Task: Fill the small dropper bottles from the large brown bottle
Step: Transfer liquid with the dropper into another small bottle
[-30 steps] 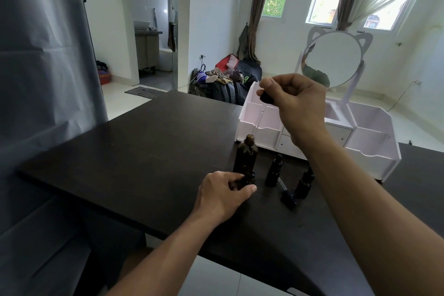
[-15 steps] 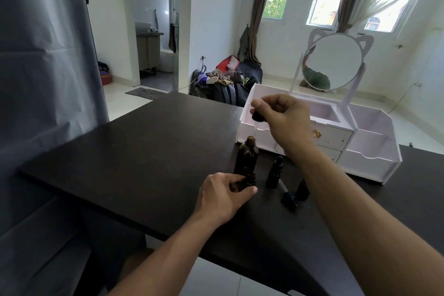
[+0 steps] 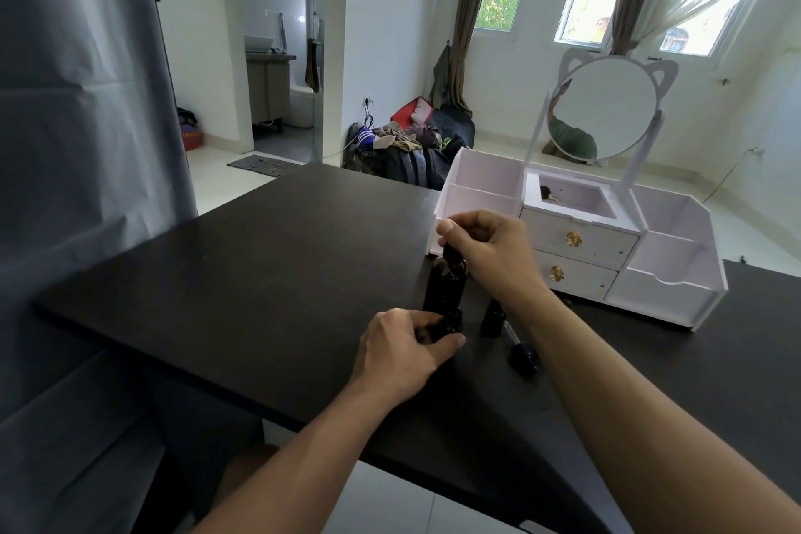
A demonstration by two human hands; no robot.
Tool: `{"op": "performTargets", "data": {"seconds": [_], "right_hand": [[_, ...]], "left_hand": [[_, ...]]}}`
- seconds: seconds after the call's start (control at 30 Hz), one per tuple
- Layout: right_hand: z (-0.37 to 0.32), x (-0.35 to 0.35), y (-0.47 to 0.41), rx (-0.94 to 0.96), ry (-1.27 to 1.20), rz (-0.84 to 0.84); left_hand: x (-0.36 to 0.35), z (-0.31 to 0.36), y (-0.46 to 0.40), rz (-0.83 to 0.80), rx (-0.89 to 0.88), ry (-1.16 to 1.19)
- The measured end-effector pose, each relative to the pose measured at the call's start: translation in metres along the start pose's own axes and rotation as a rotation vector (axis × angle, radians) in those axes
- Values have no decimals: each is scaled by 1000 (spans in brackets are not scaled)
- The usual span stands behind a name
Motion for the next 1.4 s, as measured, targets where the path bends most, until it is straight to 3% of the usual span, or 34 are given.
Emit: {"op": "performTargets", "data": {"seconds": [0.3,1.1,1.4], "right_hand": [[2,3,-2,6,-3,69],[2,5,3,21,35,66],[-31,28,-4,92,-68,146]], "left_hand": [[1,2,2,0,-2,-7],[1,3,3,-13,19,1],[0,2,2,0,6,-9]]}}
Point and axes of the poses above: each hand's wrist, its own y-axis away from the middle knuckle, its own x-axis out of the back of the hand, z = x × y, the point moved 6 cm from there along -y, towards the middle knuckle, and after that the axes turned 2 degrees about -x, right-handed, at the moved point
